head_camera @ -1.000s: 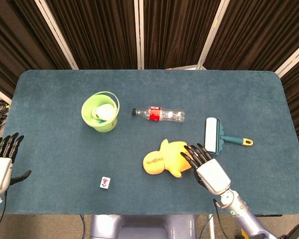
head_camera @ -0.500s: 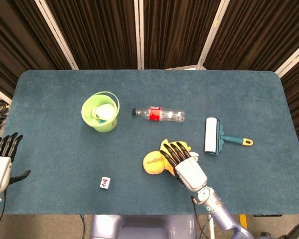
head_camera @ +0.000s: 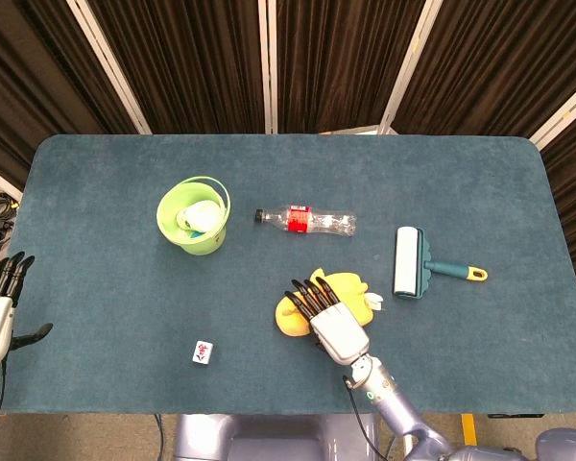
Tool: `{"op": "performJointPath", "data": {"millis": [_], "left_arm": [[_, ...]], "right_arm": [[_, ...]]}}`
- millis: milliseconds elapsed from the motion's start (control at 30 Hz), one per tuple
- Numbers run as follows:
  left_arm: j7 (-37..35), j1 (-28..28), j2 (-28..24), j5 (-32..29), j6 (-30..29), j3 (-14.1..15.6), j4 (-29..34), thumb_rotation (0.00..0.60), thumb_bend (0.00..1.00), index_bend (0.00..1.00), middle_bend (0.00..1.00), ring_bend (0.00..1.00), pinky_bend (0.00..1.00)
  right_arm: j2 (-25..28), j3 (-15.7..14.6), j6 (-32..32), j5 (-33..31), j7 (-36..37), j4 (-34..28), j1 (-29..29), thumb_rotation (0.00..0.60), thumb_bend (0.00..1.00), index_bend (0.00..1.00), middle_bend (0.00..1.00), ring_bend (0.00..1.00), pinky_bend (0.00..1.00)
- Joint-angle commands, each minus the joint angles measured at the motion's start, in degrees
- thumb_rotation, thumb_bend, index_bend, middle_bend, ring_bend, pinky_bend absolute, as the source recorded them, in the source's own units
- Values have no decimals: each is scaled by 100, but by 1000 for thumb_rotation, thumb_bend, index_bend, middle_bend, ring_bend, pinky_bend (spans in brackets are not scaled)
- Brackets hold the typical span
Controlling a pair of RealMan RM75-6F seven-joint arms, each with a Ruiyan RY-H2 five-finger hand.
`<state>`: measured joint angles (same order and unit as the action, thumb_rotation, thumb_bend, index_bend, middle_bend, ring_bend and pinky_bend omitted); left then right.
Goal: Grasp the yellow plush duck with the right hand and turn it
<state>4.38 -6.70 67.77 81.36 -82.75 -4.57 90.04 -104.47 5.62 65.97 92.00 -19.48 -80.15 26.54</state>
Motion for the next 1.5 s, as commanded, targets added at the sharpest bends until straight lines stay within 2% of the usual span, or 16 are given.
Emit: {"op": "performJointPath", "data": {"millis": [33, 367, 733, 1133, 1500], "left_arm": [[-2, -15, 13, -31, 32, -7, -24, 600, 56, 0, 0, 0, 0], [-27, -40, 3, -128, 121, -16, -41, 600, 59, 0, 0, 0, 0], [43, -49, 19, -105, 119, 11, -17, 600, 60, 0, 0, 0, 0], [69, -49, 25, -89, 104, 30, 3, 600, 60, 0, 0, 0, 0], [81, -46, 19, -64, 87, 45, 18, 600, 59, 0, 0, 0, 0]], "right_arm": [[-213, 54, 38, -38, -59, 197, 86, 600, 968, 0, 0, 0, 0], [-507, 24, 37, -149, -275, 814, 208, 600, 959, 0, 0, 0, 0], [-470, -4, 37, -412, -297, 1056, 140, 600, 953, 0, 0, 0, 0], [-142, 153, 242, -598, -420, 816, 99, 600, 928, 0, 0, 0, 0], [-82, -48, 128, -682, -538, 641, 83, 600, 927, 0, 0, 0, 0]]}}
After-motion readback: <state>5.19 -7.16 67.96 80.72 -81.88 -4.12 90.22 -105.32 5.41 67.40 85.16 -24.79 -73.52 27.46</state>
